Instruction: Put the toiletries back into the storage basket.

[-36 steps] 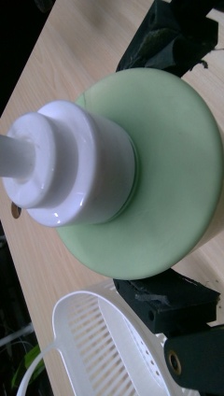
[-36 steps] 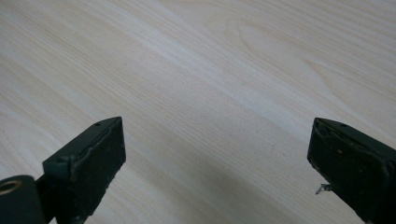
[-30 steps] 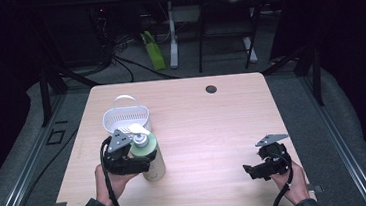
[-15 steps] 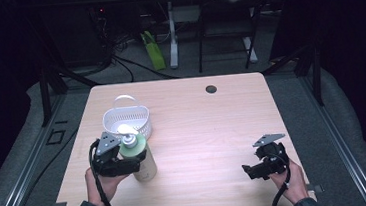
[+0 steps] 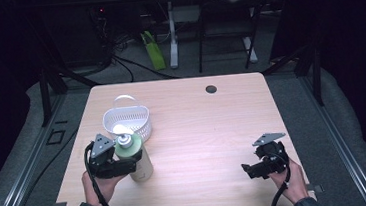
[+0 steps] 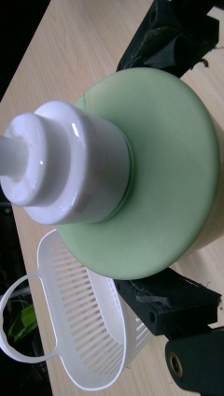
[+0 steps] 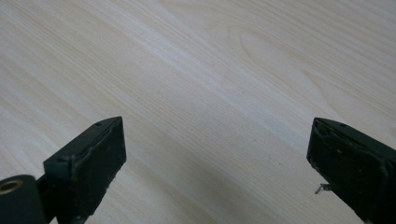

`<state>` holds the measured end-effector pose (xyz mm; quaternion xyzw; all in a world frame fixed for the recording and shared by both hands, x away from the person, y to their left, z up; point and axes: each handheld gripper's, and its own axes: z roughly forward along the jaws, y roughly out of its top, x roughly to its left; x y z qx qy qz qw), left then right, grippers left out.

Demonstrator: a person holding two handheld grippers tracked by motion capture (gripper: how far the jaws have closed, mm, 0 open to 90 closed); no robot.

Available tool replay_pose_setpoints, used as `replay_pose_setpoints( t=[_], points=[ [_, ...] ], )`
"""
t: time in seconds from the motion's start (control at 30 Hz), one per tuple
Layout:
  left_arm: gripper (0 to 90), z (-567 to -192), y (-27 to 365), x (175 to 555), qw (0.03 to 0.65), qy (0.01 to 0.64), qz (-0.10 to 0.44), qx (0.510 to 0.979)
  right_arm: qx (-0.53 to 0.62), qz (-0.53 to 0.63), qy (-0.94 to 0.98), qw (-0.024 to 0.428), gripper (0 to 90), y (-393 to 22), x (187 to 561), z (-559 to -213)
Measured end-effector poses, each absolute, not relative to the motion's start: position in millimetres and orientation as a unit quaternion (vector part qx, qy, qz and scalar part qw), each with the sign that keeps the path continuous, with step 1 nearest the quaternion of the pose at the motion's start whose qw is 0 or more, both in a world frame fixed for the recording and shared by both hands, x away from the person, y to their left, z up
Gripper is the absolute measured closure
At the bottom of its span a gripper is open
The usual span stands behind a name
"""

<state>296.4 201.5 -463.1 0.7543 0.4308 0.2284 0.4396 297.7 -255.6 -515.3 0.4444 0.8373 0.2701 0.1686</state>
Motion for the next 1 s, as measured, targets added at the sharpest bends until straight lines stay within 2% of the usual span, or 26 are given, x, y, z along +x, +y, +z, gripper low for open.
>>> replay_pose_setpoints(
  t=[0.27,1.0],
  points=[
    [0.0,-462,201,293,0.467,0.428,0.229,0.74,0.443,0.27,0.839,0.164,4.1,-255,299,-517],
    [0.0,-449,198,294,0.496,0.443,0.261,0.7,0.444,0.27,0.839,0.164,4.5,-256,301,-518]
  ],
)
